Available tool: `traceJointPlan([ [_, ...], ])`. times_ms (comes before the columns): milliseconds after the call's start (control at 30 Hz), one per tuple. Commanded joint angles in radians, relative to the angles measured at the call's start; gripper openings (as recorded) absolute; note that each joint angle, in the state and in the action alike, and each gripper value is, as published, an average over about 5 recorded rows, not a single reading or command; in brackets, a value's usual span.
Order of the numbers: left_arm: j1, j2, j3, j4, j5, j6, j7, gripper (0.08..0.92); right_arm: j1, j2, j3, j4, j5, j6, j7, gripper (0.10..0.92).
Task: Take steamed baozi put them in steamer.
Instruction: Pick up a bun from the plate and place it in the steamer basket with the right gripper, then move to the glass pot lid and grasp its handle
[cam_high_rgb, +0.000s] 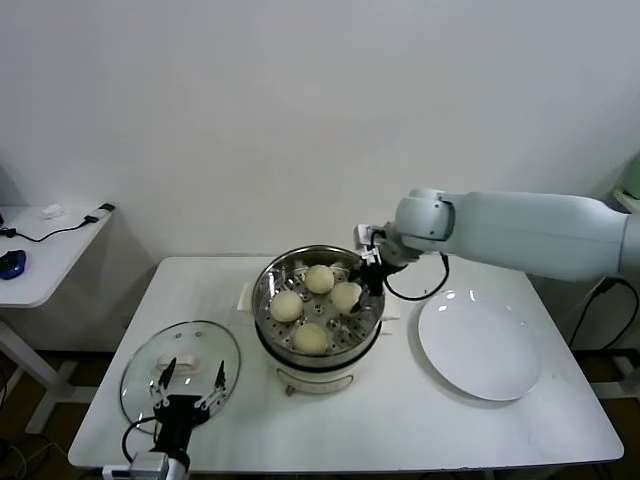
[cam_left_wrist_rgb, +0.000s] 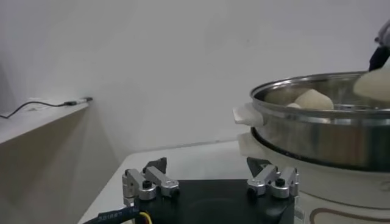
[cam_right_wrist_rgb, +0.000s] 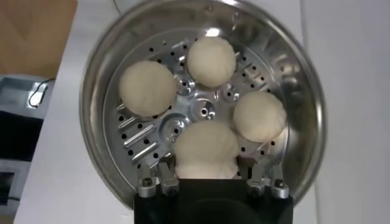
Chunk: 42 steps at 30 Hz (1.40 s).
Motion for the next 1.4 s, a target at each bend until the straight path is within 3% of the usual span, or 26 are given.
traceJointPlan([
  [33, -0.003, -0.002, 0.001, 0.003, 0.001, 0.001, 0.002, 0.823, -0.081, 0.051, -0.009, -0.077, -0.033, -0.027, 0.027, 0.67],
  [300, -0.011, 0.0, -0.008, 0.006, 0.0, 0.004, 0.003, 0.823, -0.09, 0.055, 0.007, -0.09, -0.04, -0.005, 0.001, 0.678],
  [500, -0.011, 0.004, -0.016, 0.003, -0.004, 0.003, 0.003, 0.823, -0.069, 0.04, 0.049, -0.101, -0.016, 0.054, -0.055, 0.802],
  [767, 0.002, 0.004, -0.012, -0.021, -0.001, 0.014, 0.013, 0.823, 0.001, -0.057, 0.181, -0.101, 0.169, 0.136, -0.138, 0.823],
  [933, 0.006, 0.005, -0.011, -0.032, -0.01, 0.023, 0.003, 0.823, -0.151, -0.135, 0.487, -0.157, 0.221, 0.152, 0.121, 0.823],
  [1100, 0.01, 0.011, -0.006, -0.035, -0.027, 0.032, -0.027, 0.823, -0.35, -0.223, 0.772, -0.2, 0.003, 0.225, 0.407, 0.823],
  [1233, 0.002, 0.022, -0.007, -0.034, -0.029, 0.046, -0.041, 0.823, -0.603, -0.316, 1.063, -0.131, -0.023, 0.204, 0.626, 0.823],
  [1400, -0.022, 0.043, -0.012, -0.011, -0.021, 0.054, -0.052, 0.823, -1.072, -0.433, 1.496, 0.026, -0.053, 0.255, 0.684, 0.823],
])
